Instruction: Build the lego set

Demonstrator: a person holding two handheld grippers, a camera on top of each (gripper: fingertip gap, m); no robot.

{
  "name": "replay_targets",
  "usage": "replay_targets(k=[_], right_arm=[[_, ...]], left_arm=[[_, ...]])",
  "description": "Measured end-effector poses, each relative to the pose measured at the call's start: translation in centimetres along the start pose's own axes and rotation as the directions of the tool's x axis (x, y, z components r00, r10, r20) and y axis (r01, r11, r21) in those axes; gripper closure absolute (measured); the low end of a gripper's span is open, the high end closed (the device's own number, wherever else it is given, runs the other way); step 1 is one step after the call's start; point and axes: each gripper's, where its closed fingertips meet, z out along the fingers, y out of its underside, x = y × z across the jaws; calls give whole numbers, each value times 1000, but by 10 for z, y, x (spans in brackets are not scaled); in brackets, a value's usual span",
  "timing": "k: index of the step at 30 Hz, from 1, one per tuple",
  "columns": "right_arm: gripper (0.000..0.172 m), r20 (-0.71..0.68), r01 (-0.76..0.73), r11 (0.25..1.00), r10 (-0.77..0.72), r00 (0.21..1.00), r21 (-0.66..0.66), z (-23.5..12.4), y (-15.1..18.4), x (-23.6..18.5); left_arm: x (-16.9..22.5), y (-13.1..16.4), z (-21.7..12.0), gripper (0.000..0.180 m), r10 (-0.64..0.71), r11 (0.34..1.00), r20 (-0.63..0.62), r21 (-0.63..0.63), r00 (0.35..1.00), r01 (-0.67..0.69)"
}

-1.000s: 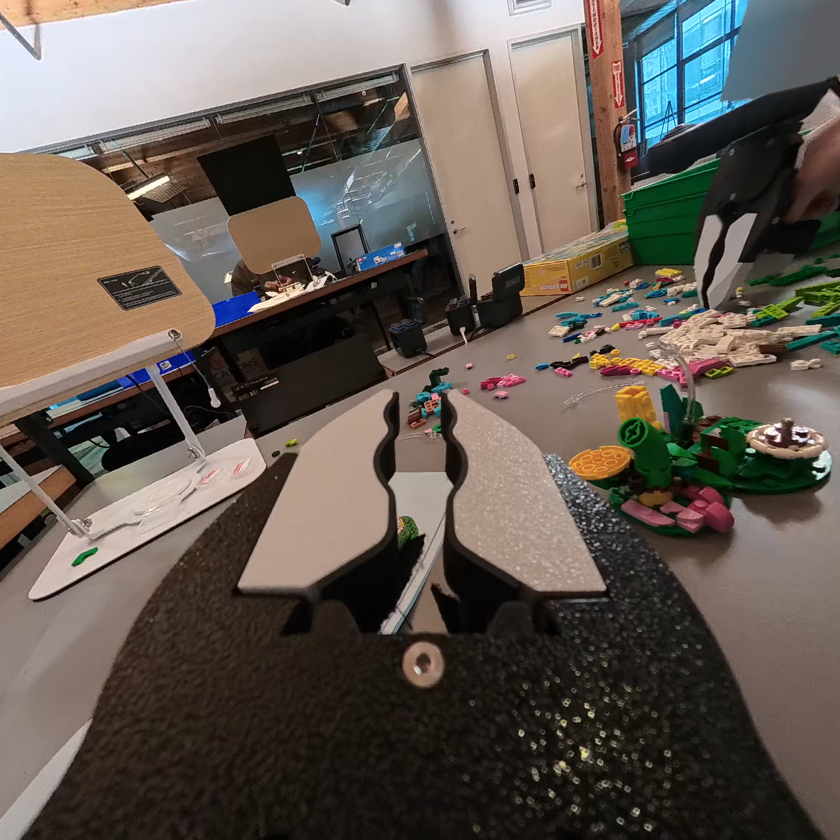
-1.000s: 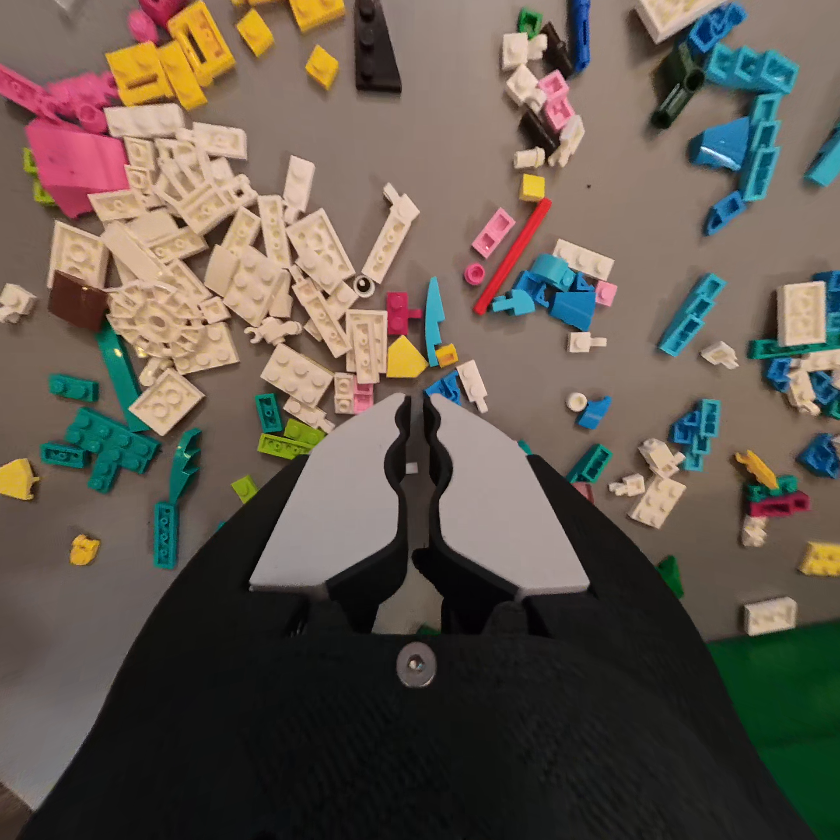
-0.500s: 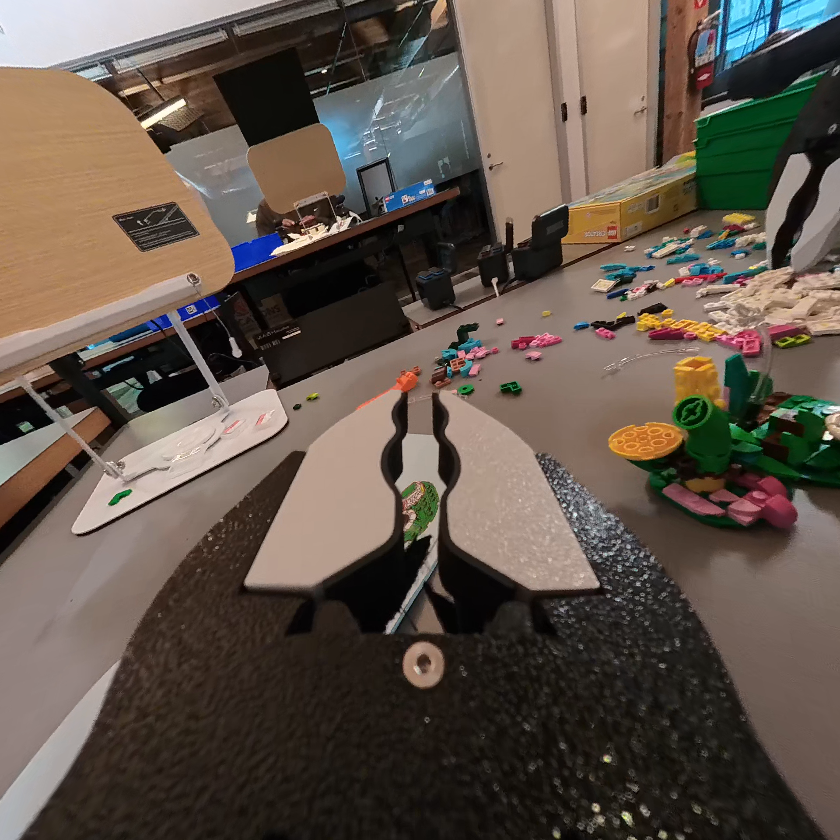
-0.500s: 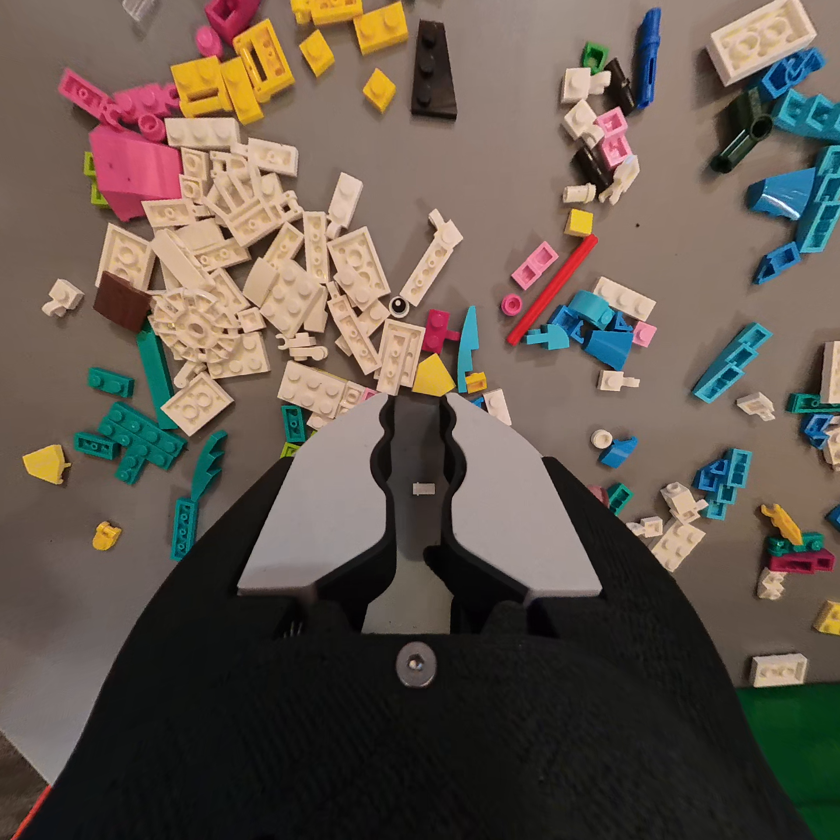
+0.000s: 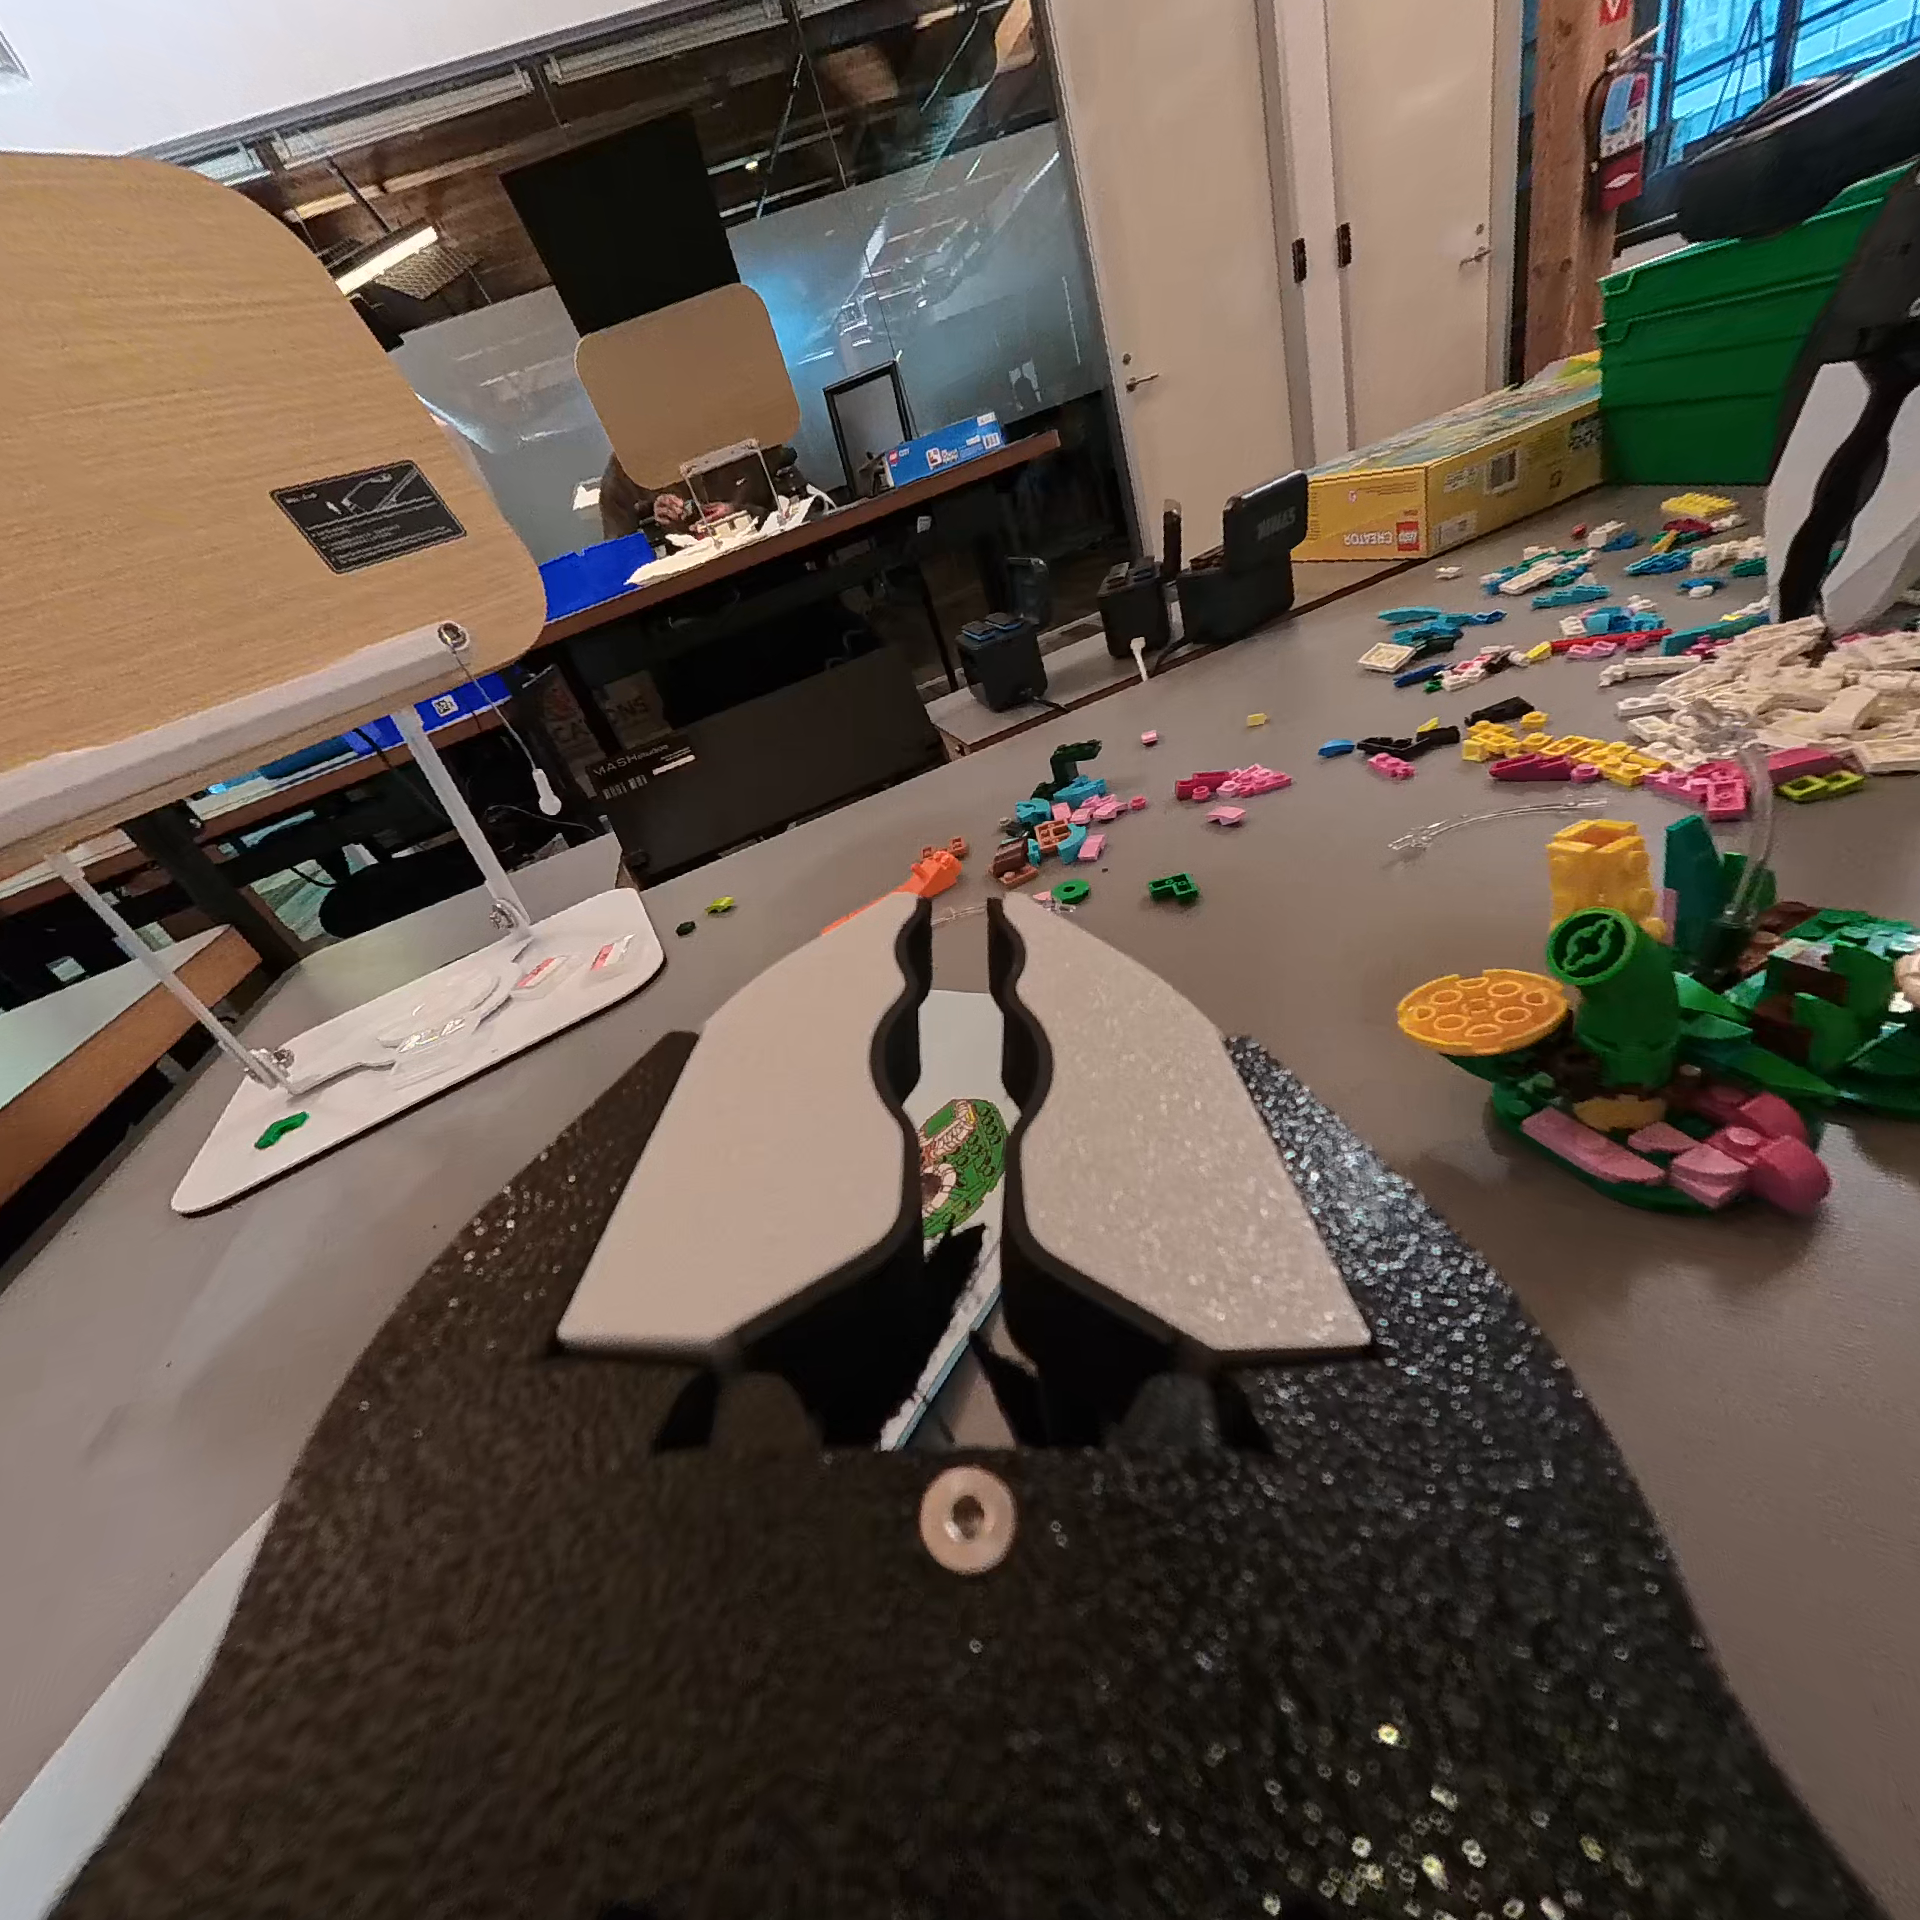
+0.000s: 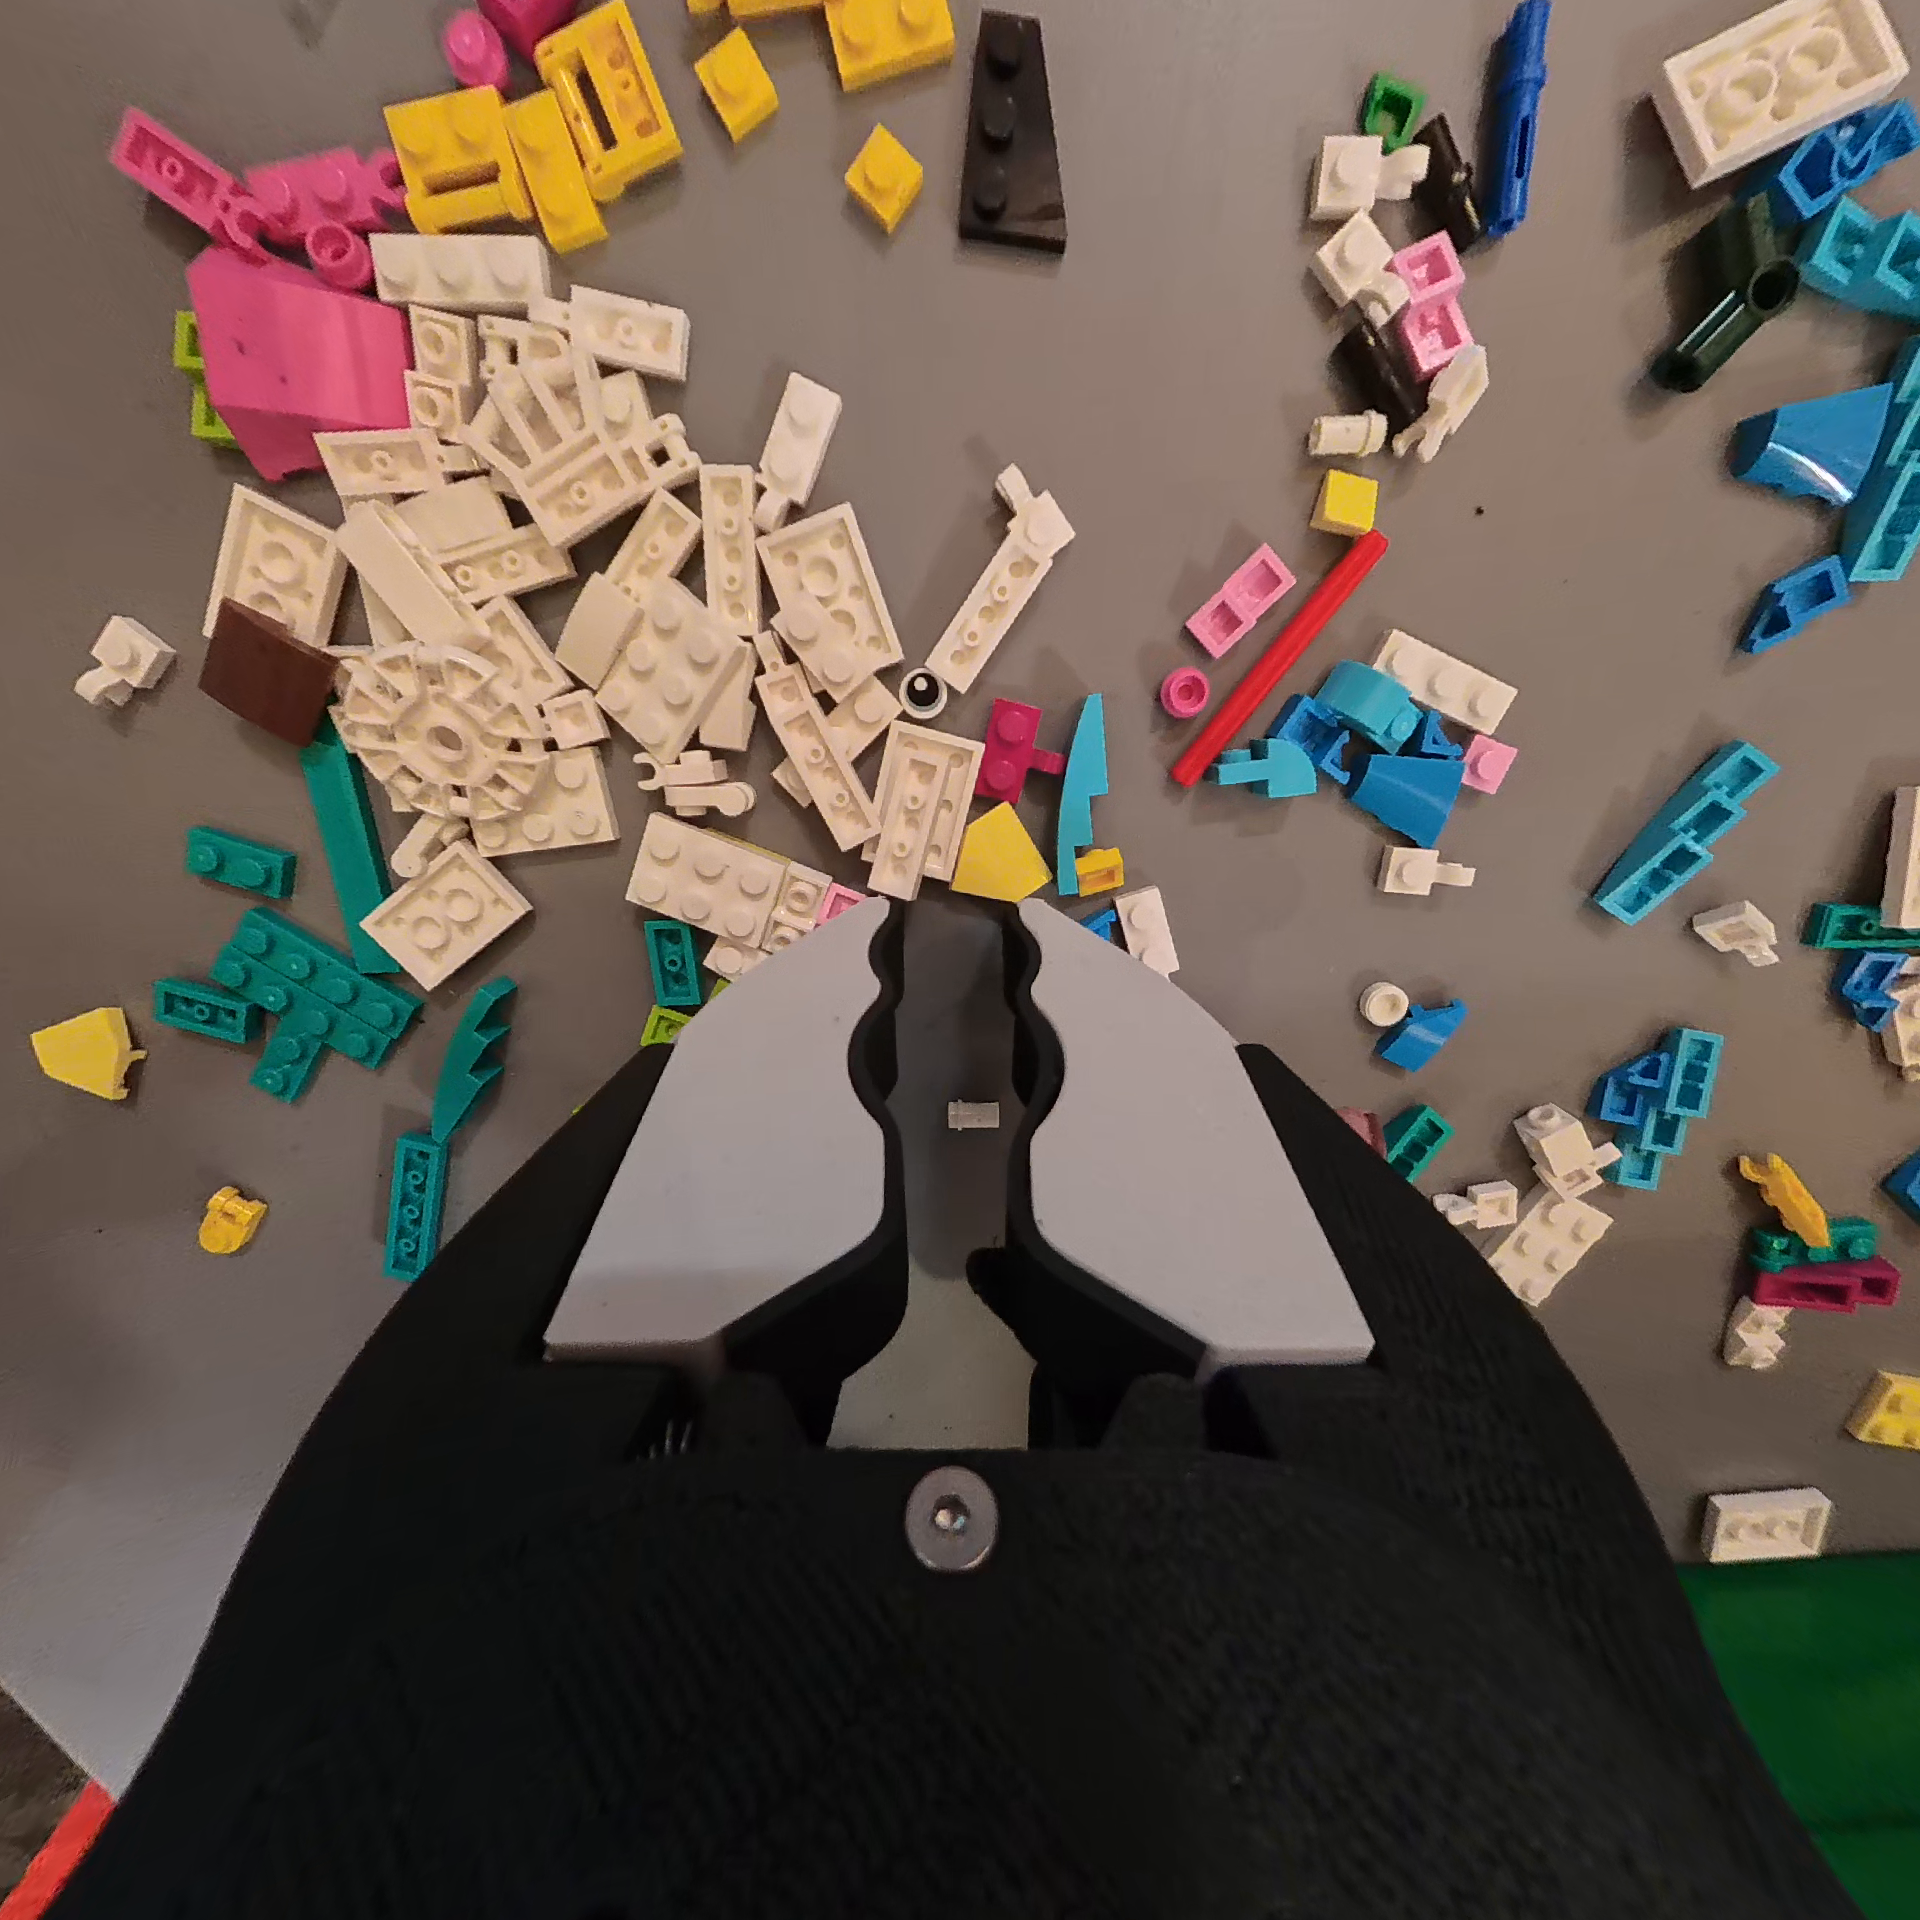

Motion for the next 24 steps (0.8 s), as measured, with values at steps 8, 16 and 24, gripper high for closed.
replay_targets(k=[8,16,24], right_arm=[[154,-9,-17,1000,17,1000,22,0,0,0],[152,26,-97,988,94,995,124,-1,0,0],[151,29,-138,969,135,990,203,-2,2,-2]], left_arm=[[1,-1,-1,169,-12,1000,-13,12,1000,12],[4,-3,-1,169,-10,1000,-37,27,999,11],[5,-4,-2,169,-9,1000,-43,28,999,10]])
